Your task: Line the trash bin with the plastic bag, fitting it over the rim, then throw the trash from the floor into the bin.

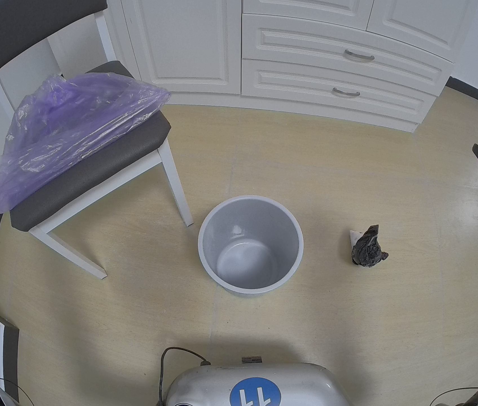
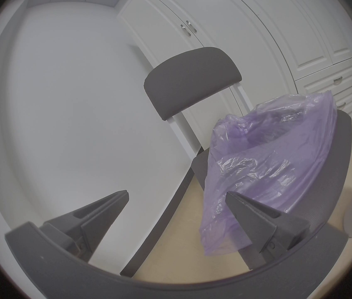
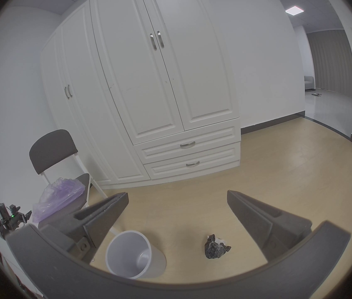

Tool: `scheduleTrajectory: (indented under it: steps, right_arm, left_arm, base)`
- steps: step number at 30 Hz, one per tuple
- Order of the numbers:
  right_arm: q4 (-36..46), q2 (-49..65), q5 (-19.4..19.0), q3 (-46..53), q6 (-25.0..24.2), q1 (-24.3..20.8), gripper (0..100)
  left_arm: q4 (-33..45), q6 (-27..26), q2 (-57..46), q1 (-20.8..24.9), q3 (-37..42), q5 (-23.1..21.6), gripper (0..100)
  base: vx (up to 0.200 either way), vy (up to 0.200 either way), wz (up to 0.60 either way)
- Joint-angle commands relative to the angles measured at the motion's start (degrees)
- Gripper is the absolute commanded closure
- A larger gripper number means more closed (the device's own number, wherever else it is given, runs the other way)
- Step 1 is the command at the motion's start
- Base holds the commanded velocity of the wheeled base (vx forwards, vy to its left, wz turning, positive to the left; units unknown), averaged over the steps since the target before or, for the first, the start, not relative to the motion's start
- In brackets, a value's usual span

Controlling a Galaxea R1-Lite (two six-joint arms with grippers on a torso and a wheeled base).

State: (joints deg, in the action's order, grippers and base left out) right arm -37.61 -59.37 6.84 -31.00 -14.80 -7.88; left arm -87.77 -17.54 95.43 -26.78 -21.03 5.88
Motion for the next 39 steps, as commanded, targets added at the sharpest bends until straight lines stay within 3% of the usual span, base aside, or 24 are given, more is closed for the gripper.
scheduleTrajectory:
  steps: [1,11,23,39]
  right_arm:
    - [0.17,-0.05,0.02,0.06,0.03,-0.04,0]
    - [0.87,-1.36,0.10,0.24,0.21,-0.04,0]
    - [2.10,-5.93,0.46,-0.20,0.12,0.05,0]
    - [1.57,-9.54,0.46,-0.11,0.12,-1.27,0]
  left_arm:
    - [0.06,-0.04,0.20,0.24,1.17,-0.43,0]
    - [0.50,-0.48,2.83,0.59,3.01,-1.39,0]
    - [4.28,-1.00,10.04,-0.11,-4.28,-1.31,0]
    - [4.10,-0.39,11.97,-0.11,-9.82,-0.78,0]
  base:
    - [0.000,0.000,0.00]
    - [0.000,0.000,0.00]
    - [0.000,0.000,0.00]
    - [0.000,0.000,0.00]
